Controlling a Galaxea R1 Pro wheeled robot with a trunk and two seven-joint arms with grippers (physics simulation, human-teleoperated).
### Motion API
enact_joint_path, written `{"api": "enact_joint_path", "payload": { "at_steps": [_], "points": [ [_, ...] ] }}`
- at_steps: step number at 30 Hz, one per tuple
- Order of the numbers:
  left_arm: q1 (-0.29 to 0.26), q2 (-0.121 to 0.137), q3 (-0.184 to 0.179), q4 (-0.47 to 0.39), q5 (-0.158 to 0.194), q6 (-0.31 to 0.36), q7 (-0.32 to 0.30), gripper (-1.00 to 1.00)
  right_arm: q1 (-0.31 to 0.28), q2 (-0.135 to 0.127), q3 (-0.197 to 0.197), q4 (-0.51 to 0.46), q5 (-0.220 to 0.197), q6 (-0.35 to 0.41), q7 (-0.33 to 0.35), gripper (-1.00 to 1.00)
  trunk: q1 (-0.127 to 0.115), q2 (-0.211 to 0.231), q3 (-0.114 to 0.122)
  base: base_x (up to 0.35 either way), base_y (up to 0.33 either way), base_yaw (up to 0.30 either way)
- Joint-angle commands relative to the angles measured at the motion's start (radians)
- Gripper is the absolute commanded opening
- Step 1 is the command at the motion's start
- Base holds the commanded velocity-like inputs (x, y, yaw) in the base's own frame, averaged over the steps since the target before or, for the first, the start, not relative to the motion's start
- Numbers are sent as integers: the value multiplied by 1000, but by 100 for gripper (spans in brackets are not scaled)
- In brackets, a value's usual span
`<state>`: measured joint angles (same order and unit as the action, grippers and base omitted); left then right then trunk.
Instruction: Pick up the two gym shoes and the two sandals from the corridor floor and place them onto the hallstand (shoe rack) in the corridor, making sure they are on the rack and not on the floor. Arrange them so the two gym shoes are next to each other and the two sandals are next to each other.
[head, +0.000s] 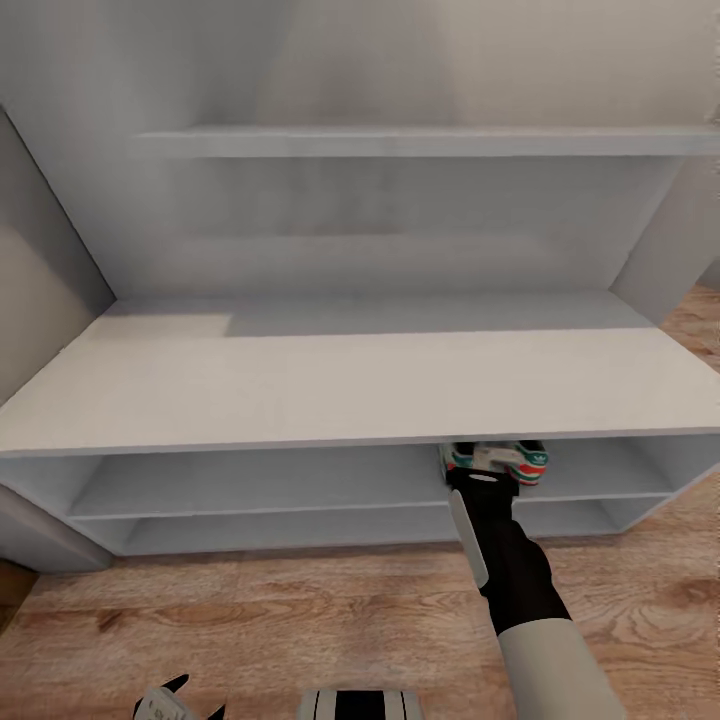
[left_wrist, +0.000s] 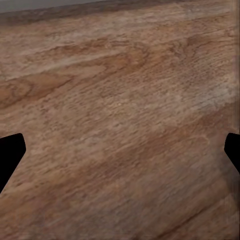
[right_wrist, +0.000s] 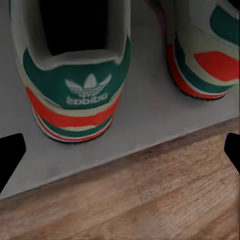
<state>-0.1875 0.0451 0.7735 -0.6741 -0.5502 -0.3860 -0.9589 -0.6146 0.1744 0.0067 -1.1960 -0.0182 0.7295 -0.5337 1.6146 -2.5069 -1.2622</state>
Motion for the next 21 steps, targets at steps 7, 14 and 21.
{"api": "enact_joint_path", "payload": {
  "at_steps": [7,14,21],
  "points": [
    [-1,-1,6,-1,-8,-4,-4,100,-1,0,1,-3,-2,5,-5,100,-1,0,-1,-304,0,0],
    [-1,-1,6,-1,-7,-4,-4,100,-1,0,1,-3,-3,5,-5,100,-1,0,-1,-329,0,0],
    [-1,-1,6,-1,-7,-3,-4,100,-1,0,2,-1,-2,5,-5,100,-1,0,-1,-335,0,0]
  ]
}}
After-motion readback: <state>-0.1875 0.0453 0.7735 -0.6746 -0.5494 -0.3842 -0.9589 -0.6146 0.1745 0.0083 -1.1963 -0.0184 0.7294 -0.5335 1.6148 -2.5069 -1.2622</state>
